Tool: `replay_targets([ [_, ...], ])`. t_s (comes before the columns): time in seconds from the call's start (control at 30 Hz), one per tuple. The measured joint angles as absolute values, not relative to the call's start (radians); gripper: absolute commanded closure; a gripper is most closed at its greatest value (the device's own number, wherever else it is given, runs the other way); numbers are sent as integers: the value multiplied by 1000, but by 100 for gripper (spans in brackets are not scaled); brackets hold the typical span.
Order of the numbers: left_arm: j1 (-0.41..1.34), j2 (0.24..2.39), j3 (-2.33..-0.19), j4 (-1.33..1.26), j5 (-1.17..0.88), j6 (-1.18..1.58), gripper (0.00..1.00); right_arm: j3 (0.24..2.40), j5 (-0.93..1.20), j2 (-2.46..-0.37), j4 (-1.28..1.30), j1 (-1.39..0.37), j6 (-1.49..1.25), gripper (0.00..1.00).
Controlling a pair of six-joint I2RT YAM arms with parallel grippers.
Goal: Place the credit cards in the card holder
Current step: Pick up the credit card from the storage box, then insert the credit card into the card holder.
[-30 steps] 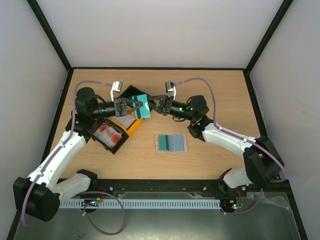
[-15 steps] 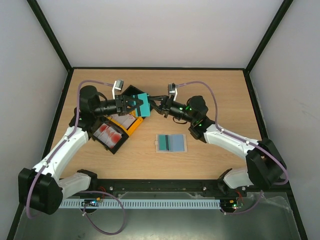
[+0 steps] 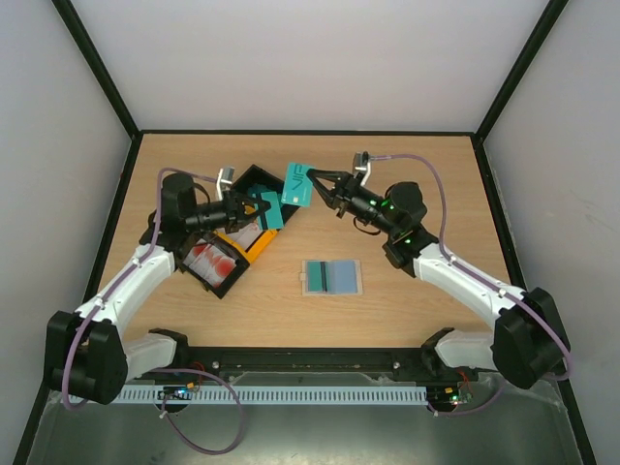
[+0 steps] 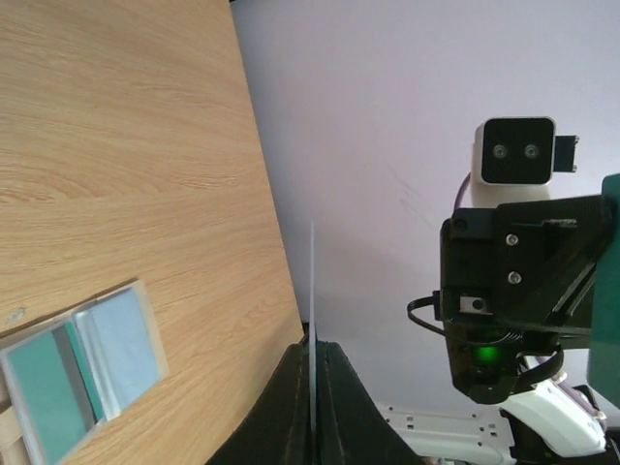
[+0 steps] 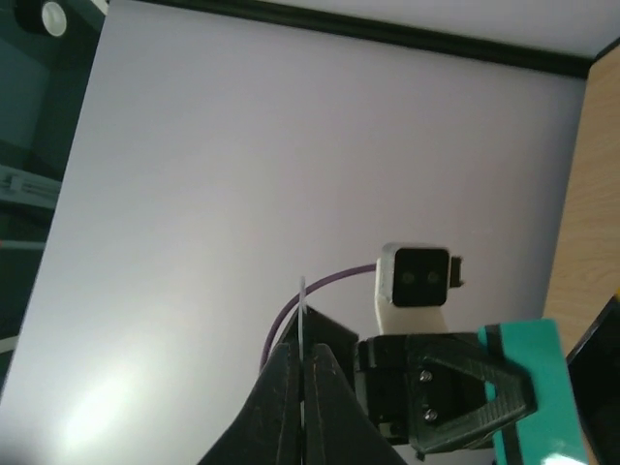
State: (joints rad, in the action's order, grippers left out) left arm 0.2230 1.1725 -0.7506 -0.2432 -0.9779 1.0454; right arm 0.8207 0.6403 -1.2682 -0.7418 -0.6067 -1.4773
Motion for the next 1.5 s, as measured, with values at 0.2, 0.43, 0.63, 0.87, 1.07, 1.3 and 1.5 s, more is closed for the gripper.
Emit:
replay_targets([
  [0.2,229,1170,-744,-141,-916,931,97,791,566,-1193,-572,-576,-1324,98],
  [0.43,455,1192,-664,-91,-688,885,97,674,437,-1116,-276,-575,-1069,98],
  [0.63,716,1379,-662,-200,-491,950,97,554,297,-1076,6,-575,-912,98],
  [0.87,797,1650,-709,-293,-392,1017,97,540,186,-1015,202,-575,-793,98],
  [1.07,809,1749,-735,-349,-373,1057,97,533,150,-1018,260,-575,-746,98],
  [1.3,815,1798,-742,-428,-380,1106,97,509,151,-1068,260,-575,-736,98],
  [1.5,815,1807,-756,-462,-389,1127,97,490,137,-1114,260,-575,-734,98],
])
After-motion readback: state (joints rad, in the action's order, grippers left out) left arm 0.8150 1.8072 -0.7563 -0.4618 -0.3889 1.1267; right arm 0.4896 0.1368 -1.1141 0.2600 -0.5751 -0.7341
